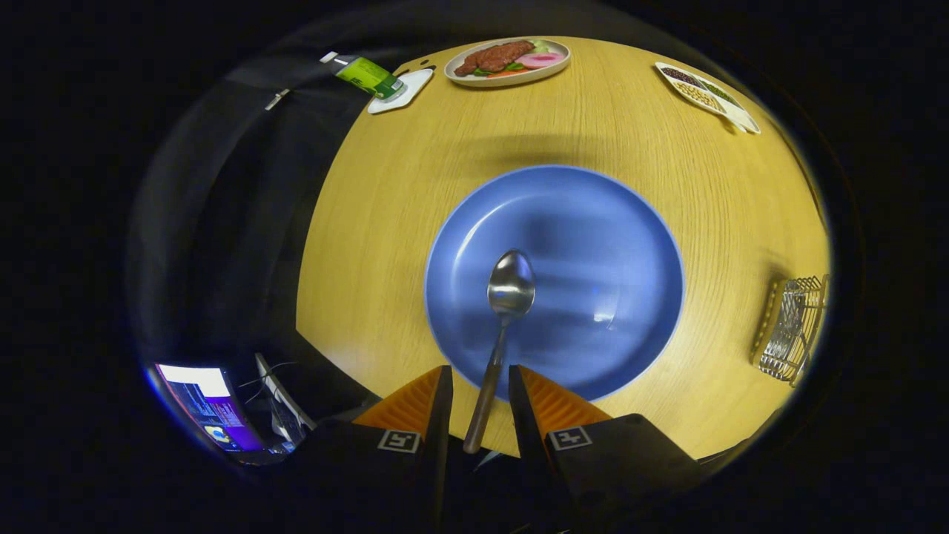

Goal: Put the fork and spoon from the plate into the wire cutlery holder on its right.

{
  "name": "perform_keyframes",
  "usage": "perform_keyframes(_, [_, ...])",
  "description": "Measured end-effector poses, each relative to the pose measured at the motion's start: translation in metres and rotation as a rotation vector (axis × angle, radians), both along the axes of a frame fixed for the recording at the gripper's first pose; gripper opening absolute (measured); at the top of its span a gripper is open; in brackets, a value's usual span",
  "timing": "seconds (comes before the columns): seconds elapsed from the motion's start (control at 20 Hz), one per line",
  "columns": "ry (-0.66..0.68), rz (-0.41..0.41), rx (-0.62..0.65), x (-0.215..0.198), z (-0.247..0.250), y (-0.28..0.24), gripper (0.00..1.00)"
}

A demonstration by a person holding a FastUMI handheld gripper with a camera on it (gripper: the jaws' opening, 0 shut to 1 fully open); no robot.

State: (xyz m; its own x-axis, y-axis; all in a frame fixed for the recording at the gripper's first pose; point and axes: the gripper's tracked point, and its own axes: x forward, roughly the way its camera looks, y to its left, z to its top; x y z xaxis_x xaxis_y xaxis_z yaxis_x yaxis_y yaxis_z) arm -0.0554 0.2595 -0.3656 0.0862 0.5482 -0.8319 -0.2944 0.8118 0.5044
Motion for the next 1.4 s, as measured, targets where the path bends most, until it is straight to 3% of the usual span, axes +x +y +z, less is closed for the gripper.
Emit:
perform_keyframes(0.4, [-0.023,-0.016,-0.117,0.013,-0.038,-0.001,0.48])
perform_keyframes(0.5, [-0.042,-0.004,-0.149,0.016,-0.04,-0.007,0.44])
perform_keyframes(0.6, [-0.038,0.01,-0.14,0.015,-0.04,-0.006,0.15])
perform_keyframes(0.65, [-0.037,0.003,-0.128,0.02,-0.047,-0.005,0.16])
perform_keyframes(0.7, [-0.017,-0.013,-0.118,0.015,-0.04,-0.007,0.1])
perform_keyframes(0.95, [0.015,-0.103,-0.002,0.025,-0.011,-0.009,0.1])
perform_keyframes(1.4, [0.012,-0.192,0.105,0.045,0.033,-0.043,0.1])
